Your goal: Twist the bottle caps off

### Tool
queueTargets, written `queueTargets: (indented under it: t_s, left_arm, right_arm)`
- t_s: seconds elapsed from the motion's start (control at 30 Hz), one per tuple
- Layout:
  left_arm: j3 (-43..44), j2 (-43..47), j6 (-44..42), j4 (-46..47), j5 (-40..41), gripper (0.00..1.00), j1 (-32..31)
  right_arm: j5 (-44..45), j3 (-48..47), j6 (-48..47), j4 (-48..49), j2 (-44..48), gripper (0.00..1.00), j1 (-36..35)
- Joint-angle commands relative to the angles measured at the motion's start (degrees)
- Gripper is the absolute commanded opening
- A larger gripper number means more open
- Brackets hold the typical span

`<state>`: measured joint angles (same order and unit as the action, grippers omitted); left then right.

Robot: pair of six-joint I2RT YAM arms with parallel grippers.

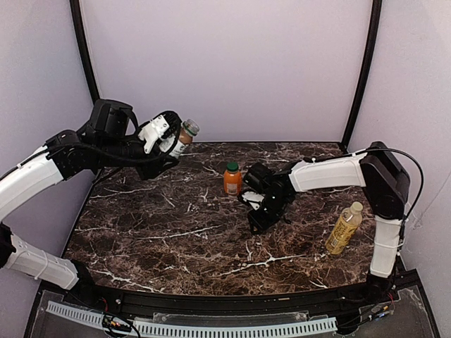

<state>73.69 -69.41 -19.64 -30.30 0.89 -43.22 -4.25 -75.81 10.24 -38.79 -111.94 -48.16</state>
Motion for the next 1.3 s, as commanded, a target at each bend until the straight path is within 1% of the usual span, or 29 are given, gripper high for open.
queueTargets:
  t_s: [0.0, 0.03, 0.1, 0.17, 0.2, 0.23, 0.3, 0.4, 0.47, 0.5, 0.53, 0.6, 0.63, 0.7, 0.73, 0.77, 0.87, 1.07, 1.17, 1.27]
  left_arm:
    - [-1.08, 1.59, 0.9, 0.71, -2.03, 0.35, 0.42]
    - [-1.08, 1.62, 0.87, 0.76, -2.25, 0.35, 0.44]
    - [-1.05, 1.63, 0.85, 0.85, -2.65, 0.35, 0.42]
    - [-1.01, 1.64, 0.64, 0.86, -3.02, 0.35, 0.44]
    - [-1.01, 1.64, 0.56, 0.77, -3.23, 0.35, 0.43]
    - [-1.01, 1.64, 0.32, 0.77, -3.6, 0.35, 0.47]
    - [-1.01, 1.72, 0.0, 0.63, -4.58, 0.35, 0.47]
    - [-0.94, 1.83, -0.32, -0.03, -6.99, 0.35, 0.45]
    - [-0.73, 1.96, -0.36, -0.51, -9.93, 0.35, 0.42]
    - [-0.5, 1.96, -0.28, -0.7, -12.13, 0.35, 0.42]
    - [-0.36, 1.98, -0.25, -1.11, -13.5, 0.35, 0.42]
    - [0.19, 1.81, -0.01, -1.76, -17.33, 0.35, 0.43]
    - [0.59, 1.68, 0.07, -1.94, -19.81, 0.35, 0.47]
    - [1.03, 1.34, 0.31, -2.38, -23.17, 0.35, 0.45]
    - [1.2, 1.13, 0.44, -2.43, -24.8, 0.35, 0.47]
    - [1.55, 0.99, 0.69, -2.42, -25.46, 0.35, 0.44]
    - [2.31, 0.21, 0.98, -2.54, -27.16, 0.36, 0.42]
    - [3.84, -0.43, 1.0, -2.65, -27.57, 0.36, 0.43]
    - [3.84, -0.55, 0.98, -2.69, -27.87, 0.36, 0.42]
    - [3.67, -0.63, 1.0, -2.7, -28.16, 0.36, 0.44]
  right_arm:
    - [1.33, 0.39, 1.75, -0.59, -0.92, 0.09, -0.87]
    - [1.39, 0.4, 1.76, -0.68, -1.03, 0.19, -0.98]
    - [1.91, 0.12, 1.96, -1.22, -1.06, 0.43, -1.14]
    - [3.27, -0.54, 2.06, -2.1, -0.52, 0.73, -1.36]
    - [3.77, -1.01, 1.95, -2.61, 0.24, 0.9, -1.45]
    - [4.03, -1.7, 1.57, -3.07, 0.87, 0.98, -1.56]
    - [3.95, -3.63, 0.47, -4.08, 3.04, 0.99, -1.73]
    - [2.88, -6.65, -2.8, -3.48, 8.77, 0.99, -2.04]
    - [-0.44, -7.66, -4.6, 0.47, 14.5, 0.99, -2.15]
    - [-3.77, -6.82, -5.29, 4.1, 17.76, 0.99, -2.11]
    - [-7.93, -5.16, -5.44, 9.8, 21.62, 0.99, -2.1]
    - [-17.64, 2.22, -3.77, 26.24, 29.35, 0.99, -2.11]
    - [-21.95, 6.69, -1.55, 41.16, 32.75, 0.99, -2.11]
    - [-26.59, 13.86, 4.36, 60.96, 36.38, 0.99, -2.26]
    - [-26.85, 15.1, 6.89, 66.98, 36.33, 0.98, -2.54]
    - [-26.56, 14.86, 8.81, 70.04, 34.91, 0.96, -3.01]
    - [-25.31, 10.43, 9.76, 70.81, 30.27, 0.9, -4.82]
    - [-24.93, 4.07, 9.64, 72.86, 24.18, 0.85, -6.53]
    - [-25.57, 2.88, 9.95, 73.96, 22.83, 0.78, -6.76]
    - [-26.32, 2.7, 10.53, 75.06, 21.94, 0.74, -6.77]
